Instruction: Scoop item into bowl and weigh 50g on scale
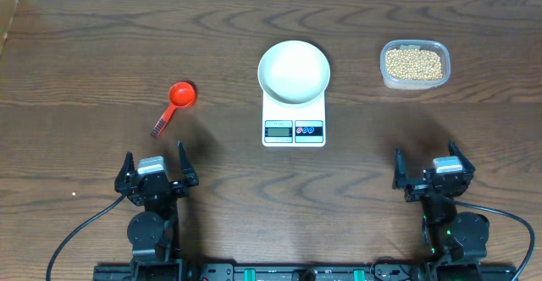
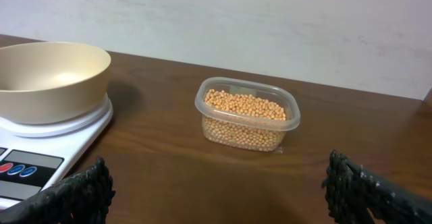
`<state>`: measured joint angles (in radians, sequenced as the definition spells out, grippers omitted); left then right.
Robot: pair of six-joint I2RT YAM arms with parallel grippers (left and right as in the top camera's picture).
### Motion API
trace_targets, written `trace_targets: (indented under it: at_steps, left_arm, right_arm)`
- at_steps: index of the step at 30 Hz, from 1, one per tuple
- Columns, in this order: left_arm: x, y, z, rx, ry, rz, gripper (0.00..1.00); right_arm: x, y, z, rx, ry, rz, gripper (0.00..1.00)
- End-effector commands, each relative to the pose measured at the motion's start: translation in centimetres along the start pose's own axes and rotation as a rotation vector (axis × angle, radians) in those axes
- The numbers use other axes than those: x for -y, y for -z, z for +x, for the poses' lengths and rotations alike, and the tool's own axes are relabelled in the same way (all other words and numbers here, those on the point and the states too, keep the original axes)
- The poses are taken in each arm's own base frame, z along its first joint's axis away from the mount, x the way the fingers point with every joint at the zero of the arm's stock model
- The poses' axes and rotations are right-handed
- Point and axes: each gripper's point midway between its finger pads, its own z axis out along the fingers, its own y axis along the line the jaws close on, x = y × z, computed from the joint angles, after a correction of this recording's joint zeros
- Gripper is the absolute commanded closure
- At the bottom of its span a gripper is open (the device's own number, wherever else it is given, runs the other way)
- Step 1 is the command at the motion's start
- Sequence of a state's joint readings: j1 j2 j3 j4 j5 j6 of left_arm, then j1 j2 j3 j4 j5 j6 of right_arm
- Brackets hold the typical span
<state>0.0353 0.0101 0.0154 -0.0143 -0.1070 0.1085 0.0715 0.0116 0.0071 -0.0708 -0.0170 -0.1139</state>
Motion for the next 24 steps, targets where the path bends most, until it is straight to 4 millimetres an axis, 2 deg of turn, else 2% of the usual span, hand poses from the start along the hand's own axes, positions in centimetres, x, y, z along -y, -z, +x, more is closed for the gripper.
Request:
trace_targets:
  at_steps: [1,16,18,24]
  left_arm:
    - [-0.1,0.0,1.7,-0.056,-0.009,-0.008,0.00]
    - [0.0,0.0,1.6,-0.055,0.007,-0.002,0.00]
    - [0.6,0.0,1.6,-0.053,0.008,0.031,0.00]
    - [4.2,0.5,0.8,-0.030,0.015,0.245,0.00]
  right_arm:
    - [0.0,0.0,0.1,-0.002,0.008,0.002,0.01]
    - [0.0,0.0,0.1,-0.002,0.008,0.002,0.01]
    - [0.0,0.0,0.1,-0.002,0.008,0.002,0.01]
    - [0.0,0.0,0.1,-0.002,0.008,0.002,0.01]
